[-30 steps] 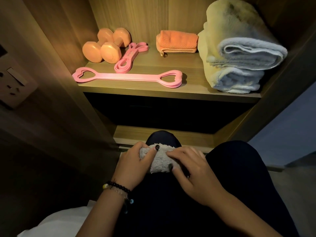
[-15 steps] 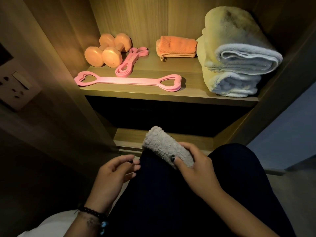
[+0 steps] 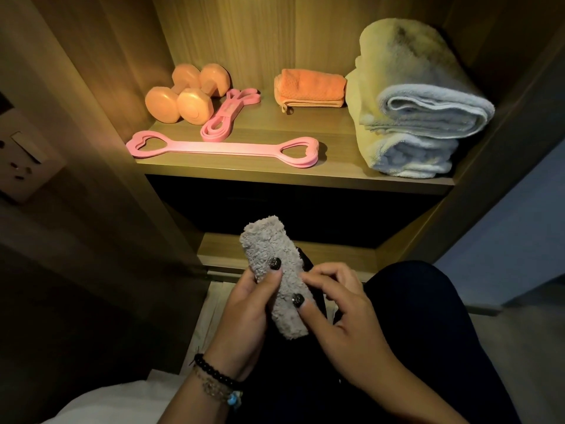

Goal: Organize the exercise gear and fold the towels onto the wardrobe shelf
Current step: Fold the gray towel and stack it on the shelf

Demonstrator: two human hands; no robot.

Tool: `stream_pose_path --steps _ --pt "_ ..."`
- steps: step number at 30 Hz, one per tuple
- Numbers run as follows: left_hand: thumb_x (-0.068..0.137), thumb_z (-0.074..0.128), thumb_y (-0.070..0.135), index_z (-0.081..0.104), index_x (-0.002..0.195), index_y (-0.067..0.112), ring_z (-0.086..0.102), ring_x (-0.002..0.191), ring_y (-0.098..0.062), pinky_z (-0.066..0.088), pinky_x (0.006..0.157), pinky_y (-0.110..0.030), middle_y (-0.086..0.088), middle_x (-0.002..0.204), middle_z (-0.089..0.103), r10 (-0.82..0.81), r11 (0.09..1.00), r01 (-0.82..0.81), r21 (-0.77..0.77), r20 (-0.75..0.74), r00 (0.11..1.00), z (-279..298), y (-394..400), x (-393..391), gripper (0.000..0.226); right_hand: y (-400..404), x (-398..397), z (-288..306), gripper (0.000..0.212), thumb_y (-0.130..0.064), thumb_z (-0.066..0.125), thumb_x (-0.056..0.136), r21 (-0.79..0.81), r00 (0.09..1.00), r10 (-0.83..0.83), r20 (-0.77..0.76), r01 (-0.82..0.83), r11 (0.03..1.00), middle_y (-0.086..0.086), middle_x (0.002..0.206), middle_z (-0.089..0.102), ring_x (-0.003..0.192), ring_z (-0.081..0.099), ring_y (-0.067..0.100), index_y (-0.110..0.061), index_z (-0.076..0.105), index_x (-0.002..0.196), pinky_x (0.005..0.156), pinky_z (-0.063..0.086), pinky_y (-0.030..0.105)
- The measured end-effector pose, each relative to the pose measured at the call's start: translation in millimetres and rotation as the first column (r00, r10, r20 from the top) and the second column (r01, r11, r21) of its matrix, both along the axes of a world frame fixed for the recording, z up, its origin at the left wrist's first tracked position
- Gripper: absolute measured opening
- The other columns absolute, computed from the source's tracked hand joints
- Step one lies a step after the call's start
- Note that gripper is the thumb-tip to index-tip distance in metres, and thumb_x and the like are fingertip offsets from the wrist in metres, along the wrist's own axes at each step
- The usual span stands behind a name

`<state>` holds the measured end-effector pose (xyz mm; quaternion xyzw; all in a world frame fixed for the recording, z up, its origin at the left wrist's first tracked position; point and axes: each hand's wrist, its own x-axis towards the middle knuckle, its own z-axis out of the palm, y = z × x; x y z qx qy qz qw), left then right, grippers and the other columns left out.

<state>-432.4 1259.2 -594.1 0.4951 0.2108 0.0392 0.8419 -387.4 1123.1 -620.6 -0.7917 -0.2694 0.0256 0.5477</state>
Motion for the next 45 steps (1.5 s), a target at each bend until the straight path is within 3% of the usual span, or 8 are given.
stream_pose_path --steps 6,10,21,25,29,35,39,45 --pt "0.080 0.072 0.021 0.056 0.125 0.008 0.069 0.074 -0.026 0.057 0.061 -0.034 -0.016 0.093 0.070 -0.072 0.990 0.071 -0.118 -0.006 0.997 -1.2 7.5 4.9 0.049 -7.4 34.6 31.4 0.020 -0.023 0.070 0.085 0.195 0.928 -0.097 -0.358 0.176 0.965 -0.003 0.105 0.063 0.089 0.060 -0.002 -0.025 0.067 0.104 0.072 0.046 0.010" --pt "0.066 0.073 0.035 0.066 0.116 0.022 0.069 0.087 -0.026 0.056 0.071 -0.035 -0.011 0.106 0.071 -0.209 0.977 0.208 0.038 0.037 0.977 -2.1 17.5 17.1 0.052 0.1 73.2 47.6 0.041 -0.051 0.073 0.071 0.179 0.834 0.049 -0.549 0.060 0.982 0.000 0.106 0.070 0.098 0.065 0.014 -0.028 0.069 0.104 0.080 0.050 0.032" --pt "0.039 0.085 0.043 0.047 0.114 0.001 0.068 0.068 -0.012 0.055 0.057 -0.025 0.004 0.076 0.072 -0.351 0.837 0.332 0.434 -0.040 0.936 23.8 61.0 85.3 0.094 23.9 143.0 82.5 0.045 -0.029 0.069 0.073 0.199 0.705 0.287 -0.648 -0.207 0.958 0.019 0.115 0.065 0.098 0.062 0.024 -0.006 0.067 0.112 0.086 0.052 0.044" --pt "0.031 0.089 0.062 0.051 0.108 0.004 0.067 0.069 -0.014 0.054 0.060 -0.025 0.000 0.079 0.071 -0.362 0.813 0.348 0.466 -0.063 0.930 23.8 83.0 106.5 0.104 31.1 155.7 85.8 0.027 -0.008 0.076 0.077 0.079 0.799 0.273 -0.536 -0.274 0.959 0.011 0.105 0.070 0.090 0.067 0.019 -0.013 0.069 0.102 0.079 0.058 0.042" --pt "0.040 0.087 0.061 0.058 0.105 0.002 0.066 0.077 -0.018 0.054 0.064 -0.025 -0.007 0.090 0.070 -0.343 0.827 0.318 0.464 -0.031 0.939 25.6 97.4 126.7 0.092 41.5 177.1 87.7 0.025 -0.002 0.073 0.078 0.051 0.904 0.139 -0.405 -0.129 0.990 0.008 0.101 0.070 0.085 0.067 0.012 -0.016 0.070 0.098 0.063 0.055 0.021" --pt "0.065 0.079 0.021 0.064 0.103 0.006 0.068 0.089 -0.020 0.053 0.079 -0.033 -0.010 0.101 0.073 -0.004 0.942 -0.022 0.334 0.077 0.997 29.0 105.8 190.4 0.044 70.3 235.7 76.6 0.043 -0.020 0.071 0.081 0.035 0.912 -0.229 -0.340 0.255 0.966 -0.004 0.111 0.066 0.102 0.063 0.012 -0.019 0.061 0.123 0.090 0.054 0.036" --pt "0.063 0.080 0.039 0.060 0.103 0.006 0.069 0.084 -0.026 0.058 0.076 -0.044 -0.011 0.095 0.070 0.092 0.806 -0.093 0.585 0.031 0.995 30.1 112.8 260.6 0.055 98.4 274.6 75.8 0.036 -0.015 0.058 0.087 -0.042 0.860 -0.448 -0.243 0.452 0.891 0.000 0.108 0.062 0.079 0.057 0.009 -0.018 0.054 0.122 0.058 0.044 0.013" --pt "0.081 0.073 0.030 0.051 0.082 0.015 0.049 0.075 -0.020 0.038 0.065 -0.028 0.002 0.074 0.052 0.156 0.426 -0.065 0.903 -0.002 0.988 26.9 122.3 345.6 0.027 130.8 335.3 59.0 0.043 -0.009 0.053 0.090 -0.070 0.779 -0.597 -0.193 0.596 0.800 0.011 0.135 0.047 0.123 0.048 0.029 -0.010 0.043 0.131 0.102 0.044 0.044"
